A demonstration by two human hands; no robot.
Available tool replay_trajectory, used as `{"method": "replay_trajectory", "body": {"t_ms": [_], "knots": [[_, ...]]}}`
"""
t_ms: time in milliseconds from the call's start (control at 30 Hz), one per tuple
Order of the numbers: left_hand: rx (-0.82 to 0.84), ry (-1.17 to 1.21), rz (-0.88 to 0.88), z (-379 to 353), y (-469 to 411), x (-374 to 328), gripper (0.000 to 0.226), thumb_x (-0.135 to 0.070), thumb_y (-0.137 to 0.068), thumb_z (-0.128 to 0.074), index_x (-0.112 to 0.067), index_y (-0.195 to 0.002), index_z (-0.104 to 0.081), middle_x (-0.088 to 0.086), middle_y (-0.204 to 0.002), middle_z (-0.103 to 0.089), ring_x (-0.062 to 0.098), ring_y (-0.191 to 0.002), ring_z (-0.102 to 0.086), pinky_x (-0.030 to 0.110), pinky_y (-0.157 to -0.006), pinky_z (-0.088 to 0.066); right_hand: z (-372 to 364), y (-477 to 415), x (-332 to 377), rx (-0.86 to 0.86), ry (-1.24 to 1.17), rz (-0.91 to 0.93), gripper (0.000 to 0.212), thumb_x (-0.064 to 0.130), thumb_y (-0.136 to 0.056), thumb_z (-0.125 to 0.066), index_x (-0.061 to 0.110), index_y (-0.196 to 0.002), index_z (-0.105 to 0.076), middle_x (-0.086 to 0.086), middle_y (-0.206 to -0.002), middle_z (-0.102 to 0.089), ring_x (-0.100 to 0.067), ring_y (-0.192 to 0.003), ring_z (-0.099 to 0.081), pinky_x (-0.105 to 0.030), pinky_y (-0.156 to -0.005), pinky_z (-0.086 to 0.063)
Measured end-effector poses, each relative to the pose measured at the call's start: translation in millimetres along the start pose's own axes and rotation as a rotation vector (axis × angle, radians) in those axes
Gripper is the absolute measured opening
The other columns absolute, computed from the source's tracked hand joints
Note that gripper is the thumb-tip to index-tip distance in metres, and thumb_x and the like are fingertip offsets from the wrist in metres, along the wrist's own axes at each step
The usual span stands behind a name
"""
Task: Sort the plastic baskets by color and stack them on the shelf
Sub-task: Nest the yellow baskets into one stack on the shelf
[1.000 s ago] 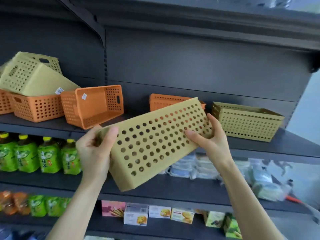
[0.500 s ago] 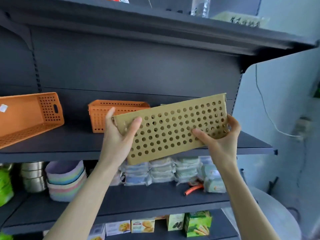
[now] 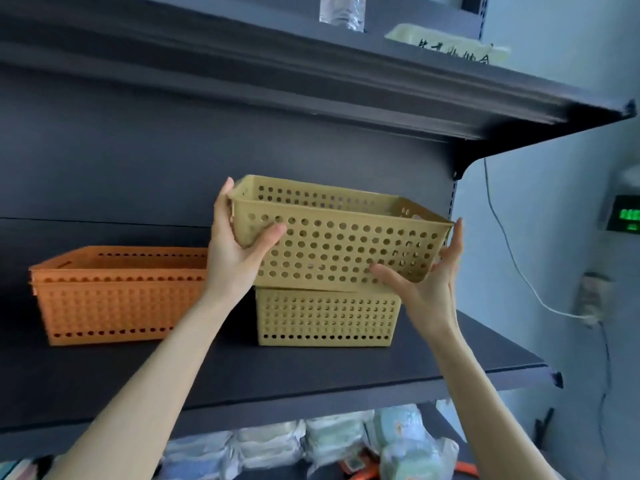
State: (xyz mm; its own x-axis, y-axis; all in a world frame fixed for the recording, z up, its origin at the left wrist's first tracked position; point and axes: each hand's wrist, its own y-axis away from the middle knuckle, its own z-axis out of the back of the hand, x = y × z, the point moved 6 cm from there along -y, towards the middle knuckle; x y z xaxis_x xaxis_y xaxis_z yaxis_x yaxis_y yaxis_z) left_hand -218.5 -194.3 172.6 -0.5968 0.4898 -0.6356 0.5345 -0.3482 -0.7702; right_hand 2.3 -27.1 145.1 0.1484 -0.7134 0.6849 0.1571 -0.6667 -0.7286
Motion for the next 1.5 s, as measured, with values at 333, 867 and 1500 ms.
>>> {"method": "replay_trajectory", "body": {"t_ms": [333, 867, 1500], "knots": [[-0.008, -0.199, -0.007, -35, -33, 65, 0.067, -0.057, -0.064, -0.073, -0.047, -0.118, -0.036, -0.007, -0.128, -0.051, 0.015, -0.113, -0.056, 0.051, -0.094, -0.046, -15, -66, -69, 0.070, 0.160, -0.004, 0.111, 0.031, -0.060, -0.087, 0.025, -0.141, -0.011, 0.007, -0.128, -0.034, 0.018, -0.088, -0.049, -0.022, -0.081, -0.036], [-0.015, -0.362, 0.104, -49, -3, 120, 0.074, -0.040, -0.078, -0.063, -0.027, -0.139, -0.023, -0.018, -0.115, -0.051, -0.009, -0.102, -0.051, 0.001, -0.083, -0.034, -23, -64, -124, 0.191, 0.185, -0.011, 0.083, 0.048, -0.069, -0.076, 0.021, -0.130, -0.028, 0.004, -0.123, -0.040, -0.015, -0.113, -0.038, -0.033, -0.091, -0.039], [-0.188, 0.008, 0.637, -50, 9, 144, 0.053, -0.051, -0.075, -0.069, -0.027, -0.120, -0.053, -0.007, -0.106, -0.066, 0.009, -0.097, -0.061, 0.026, -0.073, -0.044, -35, -61, -161, 0.309, -0.185, -0.507, 0.036, 0.049, -0.086, -0.056, 0.025, -0.113, -0.053, 0.004, -0.106, -0.065, -0.014, -0.101, -0.061, -0.031, -0.075, -0.045]]}}
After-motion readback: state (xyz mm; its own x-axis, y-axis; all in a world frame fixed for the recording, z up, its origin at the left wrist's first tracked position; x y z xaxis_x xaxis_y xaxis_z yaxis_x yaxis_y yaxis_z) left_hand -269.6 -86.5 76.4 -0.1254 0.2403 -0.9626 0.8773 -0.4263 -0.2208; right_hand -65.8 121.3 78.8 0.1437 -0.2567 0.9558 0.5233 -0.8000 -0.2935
